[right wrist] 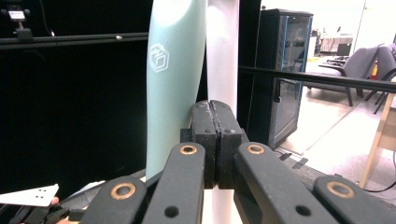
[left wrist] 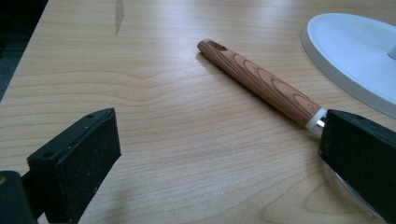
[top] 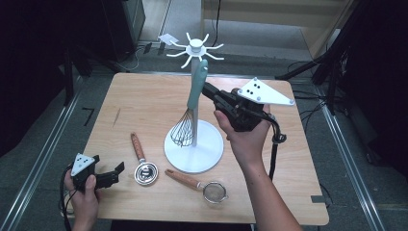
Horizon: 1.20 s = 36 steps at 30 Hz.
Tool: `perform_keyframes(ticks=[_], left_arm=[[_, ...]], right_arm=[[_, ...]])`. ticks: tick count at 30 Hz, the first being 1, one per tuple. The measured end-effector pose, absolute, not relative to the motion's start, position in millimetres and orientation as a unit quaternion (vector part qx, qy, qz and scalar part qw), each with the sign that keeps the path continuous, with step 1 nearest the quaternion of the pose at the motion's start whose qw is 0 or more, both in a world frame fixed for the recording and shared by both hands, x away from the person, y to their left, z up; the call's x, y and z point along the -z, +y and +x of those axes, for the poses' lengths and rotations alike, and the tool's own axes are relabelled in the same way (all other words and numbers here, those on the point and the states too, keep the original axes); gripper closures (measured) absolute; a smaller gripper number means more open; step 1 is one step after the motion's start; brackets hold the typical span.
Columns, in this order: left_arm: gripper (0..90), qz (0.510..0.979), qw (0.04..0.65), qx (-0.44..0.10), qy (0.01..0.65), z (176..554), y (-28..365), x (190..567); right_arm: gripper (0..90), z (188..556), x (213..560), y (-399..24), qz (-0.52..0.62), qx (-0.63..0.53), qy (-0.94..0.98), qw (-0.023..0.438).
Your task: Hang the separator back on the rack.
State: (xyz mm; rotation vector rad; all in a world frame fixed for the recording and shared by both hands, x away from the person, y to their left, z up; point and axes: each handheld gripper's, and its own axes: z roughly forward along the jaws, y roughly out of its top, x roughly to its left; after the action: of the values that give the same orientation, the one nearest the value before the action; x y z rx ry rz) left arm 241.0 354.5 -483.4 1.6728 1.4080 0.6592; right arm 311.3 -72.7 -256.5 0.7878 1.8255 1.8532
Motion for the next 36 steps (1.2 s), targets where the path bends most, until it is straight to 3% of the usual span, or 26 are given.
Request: perform_keyframes(ticks=[36], left_arm=[[0.0, 0.662, 0.419, -0.255, 0.566, 241.2, 355.1, 483.7]], right_arm=[[90.0, 304.7, 257.9, -65.6, 0.271, -0.650, 0.677, 0.215]])
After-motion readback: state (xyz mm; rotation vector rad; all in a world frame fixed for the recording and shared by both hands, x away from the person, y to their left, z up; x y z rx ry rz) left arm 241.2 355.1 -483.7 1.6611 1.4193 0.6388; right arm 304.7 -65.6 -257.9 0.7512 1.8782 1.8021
